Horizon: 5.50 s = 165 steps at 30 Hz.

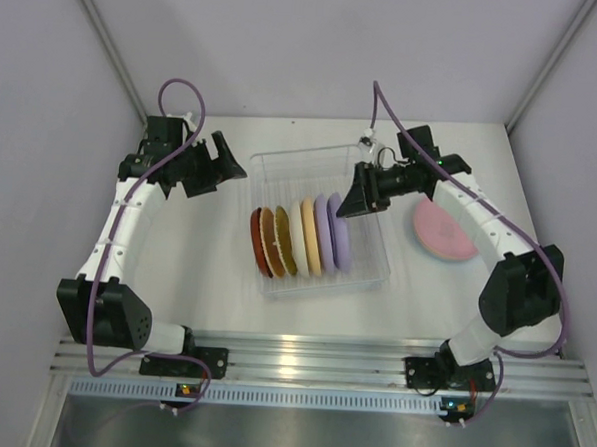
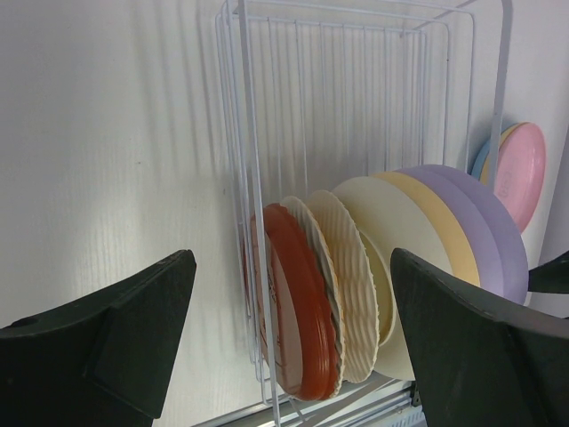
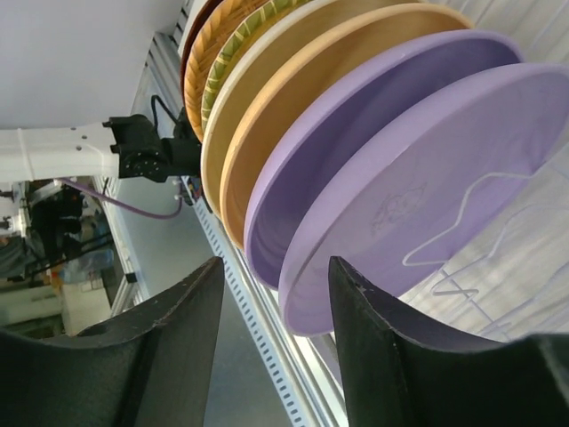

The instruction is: Unload the plates from the dish rack

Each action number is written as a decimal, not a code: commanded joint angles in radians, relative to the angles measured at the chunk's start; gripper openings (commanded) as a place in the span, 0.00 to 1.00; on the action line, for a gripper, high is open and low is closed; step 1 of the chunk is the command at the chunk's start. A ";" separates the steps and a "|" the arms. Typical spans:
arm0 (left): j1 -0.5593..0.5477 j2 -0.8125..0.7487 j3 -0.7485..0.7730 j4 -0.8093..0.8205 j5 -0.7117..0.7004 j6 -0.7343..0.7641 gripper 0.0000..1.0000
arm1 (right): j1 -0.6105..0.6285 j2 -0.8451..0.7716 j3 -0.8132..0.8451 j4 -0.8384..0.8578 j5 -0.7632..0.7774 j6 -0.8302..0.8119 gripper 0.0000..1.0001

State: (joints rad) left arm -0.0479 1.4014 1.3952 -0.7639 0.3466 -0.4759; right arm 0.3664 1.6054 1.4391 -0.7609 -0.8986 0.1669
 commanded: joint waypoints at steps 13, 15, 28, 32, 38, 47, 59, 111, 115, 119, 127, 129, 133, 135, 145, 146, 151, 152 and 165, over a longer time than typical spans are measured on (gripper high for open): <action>-0.004 -0.019 0.002 0.023 -0.008 0.014 0.96 | 0.055 0.037 -0.013 0.011 -0.062 -0.047 0.01; -0.004 -0.019 0.004 0.023 -0.006 0.014 0.96 | 0.054 0.037 0.012 -0.005 -0.089 -0.063 0.00; -0.004 -0.030 0.007 0.017 -0.011 0.014 0.96 | -0.125 -0.033 0.211 0.070 -0.283 0.052 0.00; -0.004 -0.027 0.008 0.018 -0.005 0.014 0.96 | -0.173 -0.064 0.317 -0.021 0.135 0.040 0.00; -0.004 -0.021 0.008 0.021 0.002 0.008 0.96 | -0.167 -0.071 0.405 -0.232 0.925 0.046 0.00; -0.006 -0.013 0.010 0.021 0.009 0.006 0.96 | -0.170 -0.027 0.247 -0.304 1.213 0.051 0.00; -0.006 -0.021 0.018 0.011 -0.003 0.011 0.96 | -0.176 0.042 0.132 -0.206 1.163 0.014 0.16; -0.009 -0.028 -0.001 0.021 -0.011 0.019 0.96 | 0.180 0.125 0.185 -0.049 0.057 -0.036 0.00; -0.009 -0.031 -0.001 0.020 -0.008 0.017 0.96 | 0.154 0.108 0.239 -0.057 -0.043 -0.043 0.00; -0.009 -0.036 -0.001 0.017 -0.009 0.019 0.96 | 0.091 0.065 0.285 -0.022 -0.126 -0.009 0.00; -0.009 -0.041 -0.001 0.015 -0.009 0.019 0.96 | -0.079 -0.033 0.348 -0.024 -0.003 0.047 0.00; -0.009 -0.039 -0.001 0.017 -0.005 0.017 0.96 | -0.090 -0.038 0.417 -0.112 0.272 0.016 0.00; -0.009 -0.036 -0.002 0.020 0.000 0.013 0.96 | -0.095 -0.048 0.446 -0.213 0.625 0.002 0.00; -0.009 -0.035 -0.004 0.021 0.002 0.013 0.96 | -0.095 -0.055 0.431 -0.233 0.859 0.019 0.00; -0.009 -0.031 0.001 0.015 -0.003 0.014 0.96 | -0.145 0.036 0.241 -0.273 1.192 0.031 0.00; -0.009 -0.030 0.001 0.015 -0.004 0.014 0.96 | -0.149 0.040 0.219 -0.259 1.195 0.031 0.00; -0.009 -0.028 0.008 0.009 -0.008 0.016 0.96 | -0.152 0.083 0.211 -0.270 1.244 0.028 0.28; -0.009 -0.028 0.010 0.006 -0.011 0.017 0.96 | -0.150 0.080 0.225 -0.278 1.229 0.028 0.38; -0.009 -0.013 0.018 0.008 -0.001 0.013 0.96 | -0.075 -0.072 0.210 -0.054 0.216 0.023 0.61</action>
State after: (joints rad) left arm -0.0544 1.3964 1.3949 -0.7647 0.3428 -0.4717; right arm 0.2466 1.5879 1.6569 -0.9451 -0.2958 0.1860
